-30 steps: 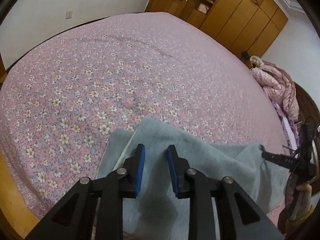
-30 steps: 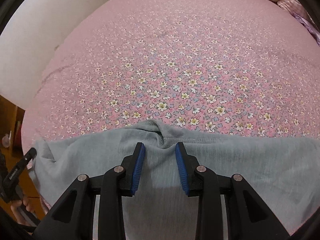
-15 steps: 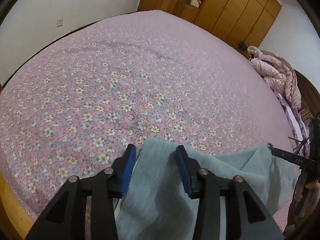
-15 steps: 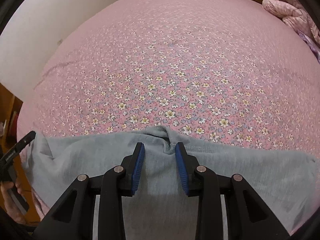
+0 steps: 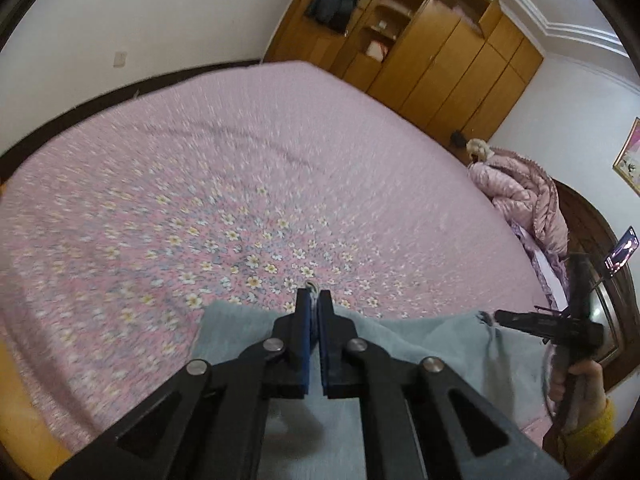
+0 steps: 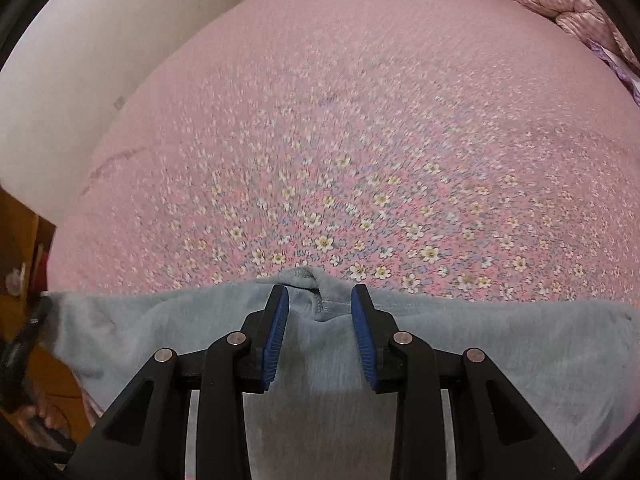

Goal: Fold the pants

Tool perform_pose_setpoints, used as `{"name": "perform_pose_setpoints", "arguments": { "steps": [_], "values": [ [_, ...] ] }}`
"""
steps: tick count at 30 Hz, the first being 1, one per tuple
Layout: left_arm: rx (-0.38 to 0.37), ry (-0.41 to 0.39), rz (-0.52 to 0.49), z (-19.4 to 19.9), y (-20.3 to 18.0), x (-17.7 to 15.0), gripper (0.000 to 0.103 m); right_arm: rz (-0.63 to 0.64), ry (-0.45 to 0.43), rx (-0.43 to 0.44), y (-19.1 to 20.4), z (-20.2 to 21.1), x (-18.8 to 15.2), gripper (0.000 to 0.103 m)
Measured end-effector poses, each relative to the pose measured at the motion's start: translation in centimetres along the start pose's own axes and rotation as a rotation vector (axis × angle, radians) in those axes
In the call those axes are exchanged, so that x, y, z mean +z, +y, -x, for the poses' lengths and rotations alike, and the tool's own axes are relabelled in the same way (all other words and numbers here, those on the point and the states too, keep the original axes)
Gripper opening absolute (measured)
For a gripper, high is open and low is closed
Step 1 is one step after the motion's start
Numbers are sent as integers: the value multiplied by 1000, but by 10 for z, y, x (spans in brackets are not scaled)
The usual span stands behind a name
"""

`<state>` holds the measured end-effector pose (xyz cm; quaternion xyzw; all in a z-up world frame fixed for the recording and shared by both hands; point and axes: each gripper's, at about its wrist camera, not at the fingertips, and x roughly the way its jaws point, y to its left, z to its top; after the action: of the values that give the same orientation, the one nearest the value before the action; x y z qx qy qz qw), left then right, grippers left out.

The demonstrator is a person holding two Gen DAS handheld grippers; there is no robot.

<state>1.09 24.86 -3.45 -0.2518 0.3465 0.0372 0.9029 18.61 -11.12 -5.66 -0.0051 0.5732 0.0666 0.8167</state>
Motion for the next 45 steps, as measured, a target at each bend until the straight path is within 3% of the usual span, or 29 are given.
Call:
{"name": "perform_pose_setpoints", "arguments": {
  "steps": [3,4,10,13,18,21,25,27,32,36,38,40,45],
  "values": [
    [2,-22,2,18,0,-5,3,2,32,-34,0,-16,3,26],
    [1,-25,6,24,1,-8,3,24,16,-60,2,-13,2,8],
    [-2,-84,36,58,1,-18,3,114,-184,-116,12,28,3,7],
    [66,-119,-6,62,-3,-16,3,122,-174,-136,15,17,19,6],
    [166,-14,-26,6,13,-3,3,117,-139,-209,6,-25,30,1],
    [226,74,-22,-38,28,-2,4,85,-134,-167,-2,-31,29,2],
    [304,55,-52,-42,29,3,13,39,-166,-90,-17,-8,21,2],
    [352,49,-50,-33,30,7,13,38,-199,-67,-21,8,14,5],
    [262,30,71,7,48,4,18,66,-240,-19,-16,44,-18,19],
    [195,53,140,31,50,-17,19,115,-197,45,-1,52,-59,20],
    [171,65,158,38,51,-32,24,156,-169,56,7,48,-77,21],
    [165,75,165,42,51,-43,36,191,-140,52,13,42,-97,21],
    [142,135,150,48,52,-65,43,199,-96,78,11,39,-126,21]
  ]
}}
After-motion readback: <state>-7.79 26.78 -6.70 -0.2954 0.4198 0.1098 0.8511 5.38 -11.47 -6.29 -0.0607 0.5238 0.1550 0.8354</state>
